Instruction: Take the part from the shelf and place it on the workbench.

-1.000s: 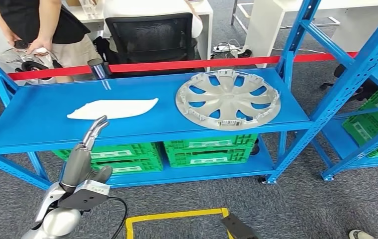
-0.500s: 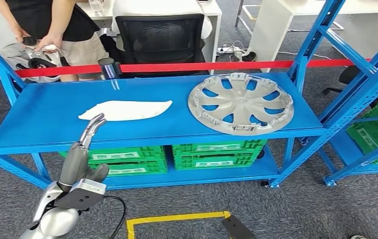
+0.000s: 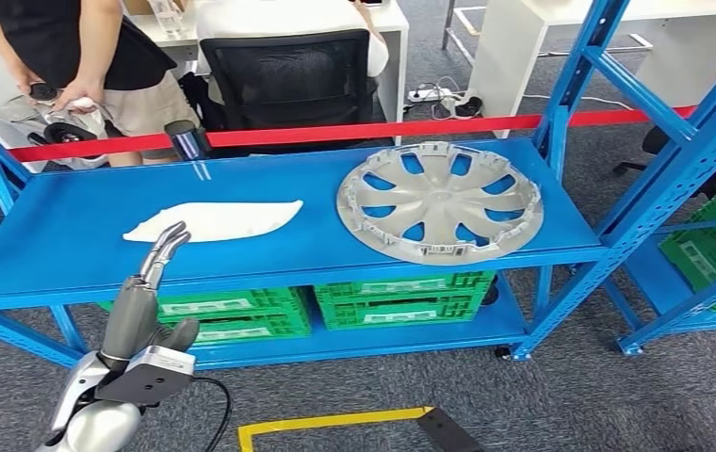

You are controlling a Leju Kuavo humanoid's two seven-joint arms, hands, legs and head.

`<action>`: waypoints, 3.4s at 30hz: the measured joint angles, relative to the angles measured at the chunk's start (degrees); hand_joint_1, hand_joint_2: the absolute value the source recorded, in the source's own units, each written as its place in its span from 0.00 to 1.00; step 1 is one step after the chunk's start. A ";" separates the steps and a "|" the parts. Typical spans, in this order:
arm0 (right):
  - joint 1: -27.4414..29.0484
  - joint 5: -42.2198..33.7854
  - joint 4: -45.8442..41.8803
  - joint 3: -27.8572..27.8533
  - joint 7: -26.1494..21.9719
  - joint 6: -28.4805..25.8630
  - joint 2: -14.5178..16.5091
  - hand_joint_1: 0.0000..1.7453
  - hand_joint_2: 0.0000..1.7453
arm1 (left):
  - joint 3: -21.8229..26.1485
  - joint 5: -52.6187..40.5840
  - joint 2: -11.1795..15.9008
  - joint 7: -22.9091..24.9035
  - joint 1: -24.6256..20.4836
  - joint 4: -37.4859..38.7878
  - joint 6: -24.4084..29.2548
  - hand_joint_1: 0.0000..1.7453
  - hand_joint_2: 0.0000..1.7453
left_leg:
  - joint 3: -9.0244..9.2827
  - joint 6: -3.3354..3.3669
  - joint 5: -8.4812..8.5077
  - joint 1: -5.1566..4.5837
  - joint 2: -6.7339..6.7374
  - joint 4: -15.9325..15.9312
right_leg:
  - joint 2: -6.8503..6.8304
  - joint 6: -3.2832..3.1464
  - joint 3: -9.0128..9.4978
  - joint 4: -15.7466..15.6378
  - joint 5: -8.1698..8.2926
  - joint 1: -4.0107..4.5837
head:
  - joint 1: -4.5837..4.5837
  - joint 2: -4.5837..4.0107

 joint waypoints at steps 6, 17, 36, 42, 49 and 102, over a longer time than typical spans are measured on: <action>-0.54 0.10 0.00 0.00 0.08 0.01 0.02 0.00 0.00 | 0.32 -0.09 0.17 0.02 0.13 -0.30 0.05 0.00 0.00 | 3.76 1.69 2.80 -0.32 -0.08 -8.95 | 0.01 1.86 0.60 -0.19 -0.78 0.19 | 0.16 0.00; -0.78 -0.06 0.00 0.00 0.41 -0.53 0.08 0.00 0.00 | 0.74 -0.73 0.13 -0.14 0.04 -0.20 0.07 0.00 0.00 | 6.04 2.50 1.08 -0.33 -0.12 -9.28 | -0.08 2.26 -3.85 3.52 1.37 0.16 | 0.22 -0.01; -0.62 -0.17 0.02 0.00 -0.75 -1.18 0.88 0.00 0.00 | 1.63 -0.85 0.11 -0.87 0.31 0.38 0.05 0.00 0.00 | 3.76 1.52 2.88 -0.57 -0.09 -9.08 | 0.10 1.32 0.52 -0.22 -0.75 0.30 | 0.11 -0.01; -0.52 -0.25 0.02 0.00 -0.78 -1.35 0.91 0.00 0.00 | 1.70 -0.85 -0.05 -0.87 0.55 -0.05 0.06 0.00 0.00 | 4.97 3.11 2.55 -0.20 0.13 -9.96 | 0.03 2.85 -6.82 13.48 -6.64 0.25 | 0.25 0.00; -0.54 -0.24 0.02 0.00 -0.78 -1.20 0.90 0.00 0.00 | 1.76 -0.89 -0.10 -0.87 0.78 -0.20 -0.01 0.00 0.00 | 6.47 1.91 0.64 -0.43 -0.14 -9.33 | 0.02 2.13 -2.99 1.14 2.07 0.12 | 0.23 -0.01; -1.84 1.03 0.46 1.05 1.30 0.14 1.16 0.00 0.00 | 1.40 3.41 -2.29 4.66 -13.90 12.59 -1.79 0.00 1.00 | 7.34 1.07 0.51 -0.57 -0.14 -10.04 | 0.13 0.91 -2.22 0.21 1.73 0.25 | 0.21 0.00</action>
